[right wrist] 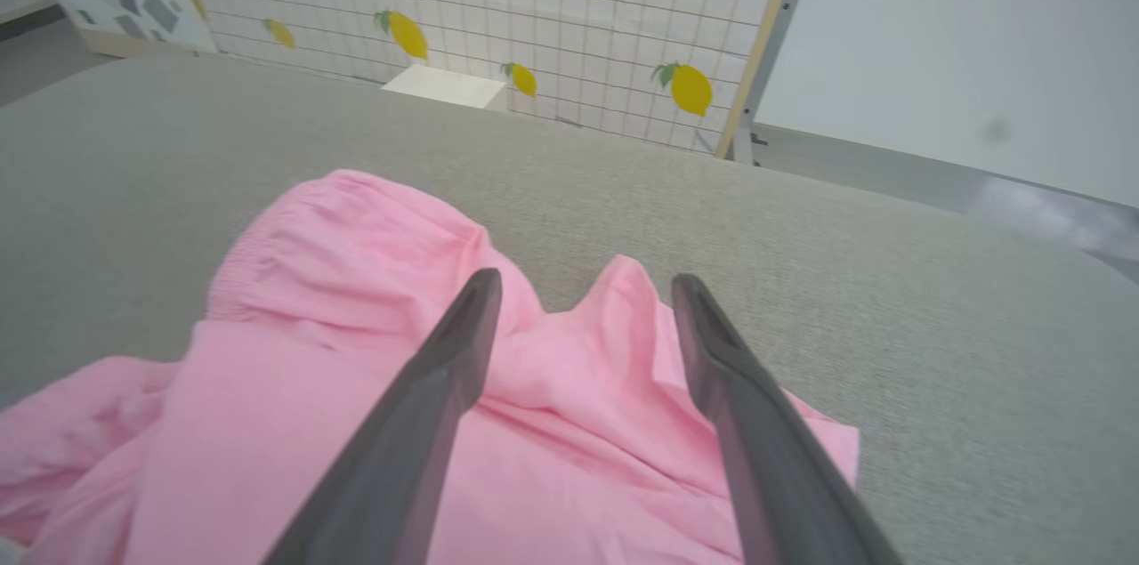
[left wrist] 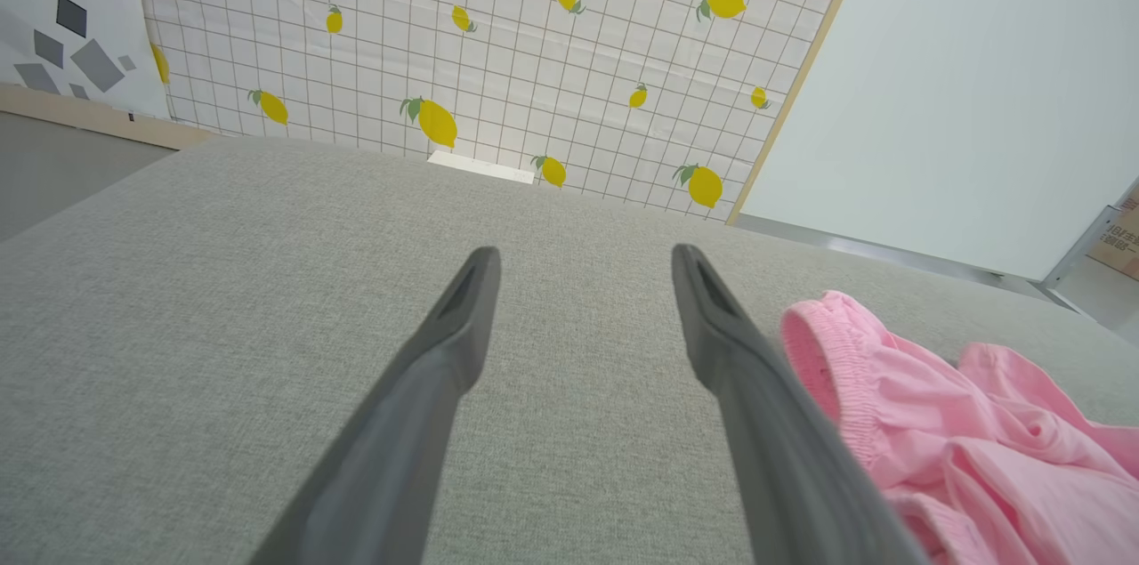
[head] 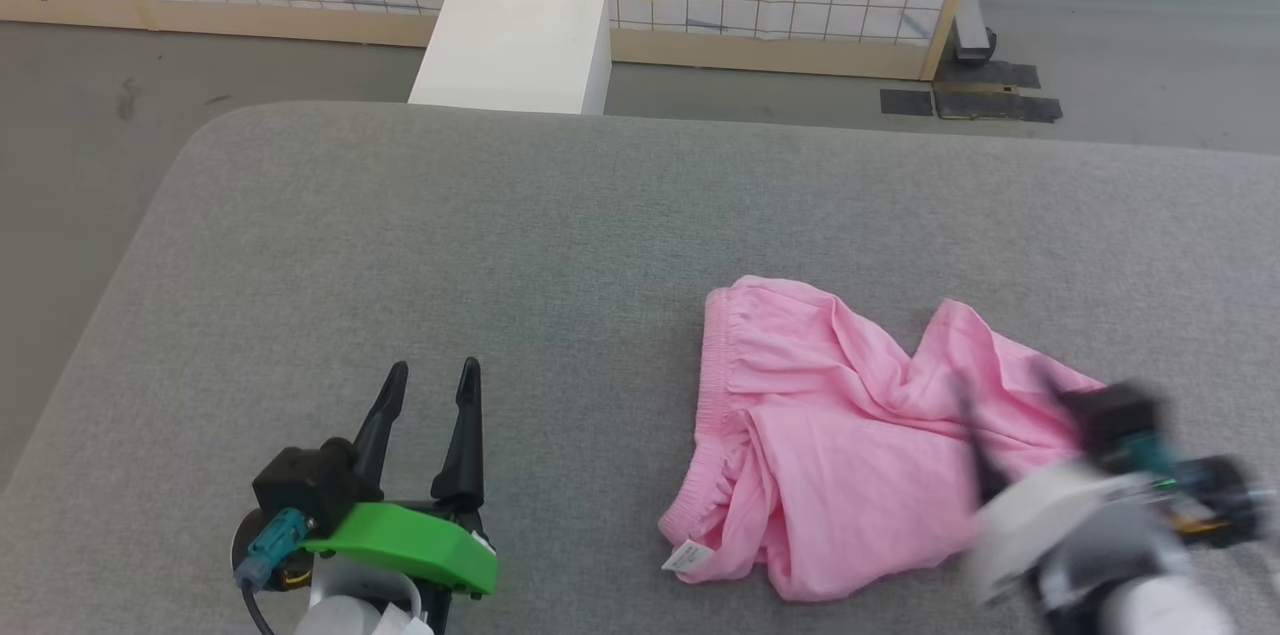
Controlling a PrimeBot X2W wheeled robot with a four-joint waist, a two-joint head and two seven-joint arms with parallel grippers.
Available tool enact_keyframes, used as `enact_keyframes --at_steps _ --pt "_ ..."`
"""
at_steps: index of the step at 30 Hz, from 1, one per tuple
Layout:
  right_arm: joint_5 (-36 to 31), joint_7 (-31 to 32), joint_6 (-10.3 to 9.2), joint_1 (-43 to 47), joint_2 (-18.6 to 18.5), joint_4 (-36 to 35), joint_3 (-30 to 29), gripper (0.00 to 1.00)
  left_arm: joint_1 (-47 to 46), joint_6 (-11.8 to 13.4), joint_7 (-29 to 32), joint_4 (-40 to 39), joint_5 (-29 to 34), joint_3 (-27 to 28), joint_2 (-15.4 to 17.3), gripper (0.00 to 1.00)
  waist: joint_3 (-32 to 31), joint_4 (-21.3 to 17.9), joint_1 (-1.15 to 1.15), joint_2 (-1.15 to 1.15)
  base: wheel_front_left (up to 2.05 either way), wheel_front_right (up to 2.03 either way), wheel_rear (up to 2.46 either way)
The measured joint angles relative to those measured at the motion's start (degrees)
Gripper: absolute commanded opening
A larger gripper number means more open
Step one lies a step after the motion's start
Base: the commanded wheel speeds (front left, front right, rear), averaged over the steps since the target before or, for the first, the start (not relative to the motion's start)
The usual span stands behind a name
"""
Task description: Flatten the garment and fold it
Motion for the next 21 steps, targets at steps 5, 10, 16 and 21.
enact_keyframes --at_steps 5,10,16,21 --pt "-0.07 4.97 0.01 5.14 0.12 -3.50 17.17 1.00 -0.10 -0.01 0.00 -0.03 0.05 -0.16 -0.01 1.00 0.42 -0.60 0.00 0.00 0.00 0.00 0.00" --pt "-3.15 10.89 0.01 6.00 -0.41 1.15 20.76 1.00 -2.04 -0.07 0.00 -0.24 0.57 -0.85 -0.04 1.00 1.87 0.11 0.00 0.00 0.00 0.00 0.00" --pt "-4.02 13.12 0.01 4.15 -0.03 6.23 20.73 0.31 -2.24 -0.08 0.00 -0.18 0.57 -0.89 -0.08 1.00 3.04 1.27 0.00 0.00 0.00 0.00 0.00" --pt "-4.04 12.90 0.01 3.49 0.19 4.74 13.85 0.00 -2.25 -0.08 0.00 0.08 0.57 -0.79 -0.10 1.00 3.01 1.67 0.00 0.00 0.00 0.00 0.00"
